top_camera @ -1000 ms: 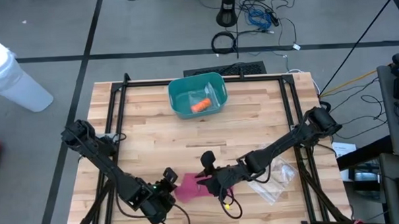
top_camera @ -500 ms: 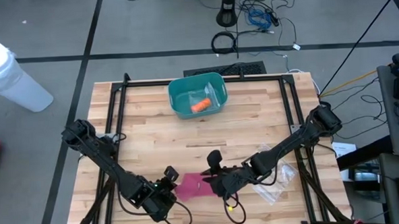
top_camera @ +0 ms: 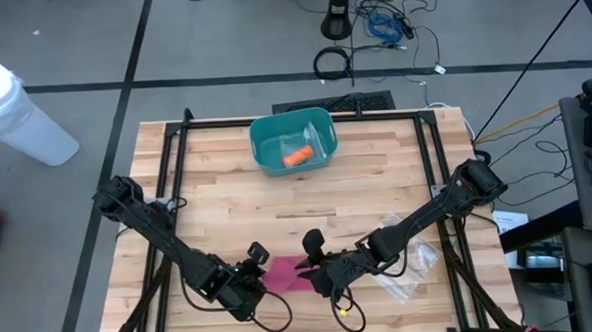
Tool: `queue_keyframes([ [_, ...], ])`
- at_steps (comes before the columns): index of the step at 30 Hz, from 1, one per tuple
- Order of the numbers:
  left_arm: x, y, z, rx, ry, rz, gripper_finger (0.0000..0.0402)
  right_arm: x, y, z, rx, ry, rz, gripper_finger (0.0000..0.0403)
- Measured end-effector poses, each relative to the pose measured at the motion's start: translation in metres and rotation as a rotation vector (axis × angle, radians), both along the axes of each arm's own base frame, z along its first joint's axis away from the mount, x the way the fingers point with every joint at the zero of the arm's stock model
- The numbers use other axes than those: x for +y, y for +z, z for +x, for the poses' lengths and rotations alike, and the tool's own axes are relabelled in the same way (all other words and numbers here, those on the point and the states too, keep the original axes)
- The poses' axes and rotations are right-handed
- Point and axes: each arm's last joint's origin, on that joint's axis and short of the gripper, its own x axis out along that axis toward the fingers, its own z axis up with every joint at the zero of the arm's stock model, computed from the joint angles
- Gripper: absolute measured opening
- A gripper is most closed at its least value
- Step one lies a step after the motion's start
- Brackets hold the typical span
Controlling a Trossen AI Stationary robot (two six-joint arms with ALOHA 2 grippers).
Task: Roll bandage
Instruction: Roll the pink bandage
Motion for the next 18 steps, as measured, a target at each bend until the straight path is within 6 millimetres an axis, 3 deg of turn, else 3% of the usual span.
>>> queue_keyframes([
  [18,-0.0011,0.0015,0.0054,-0.018,-0.083,0.007,0.0,-0.003,-0.0016,0.0007,0.017,0.039,-0.062,0.0089],
])
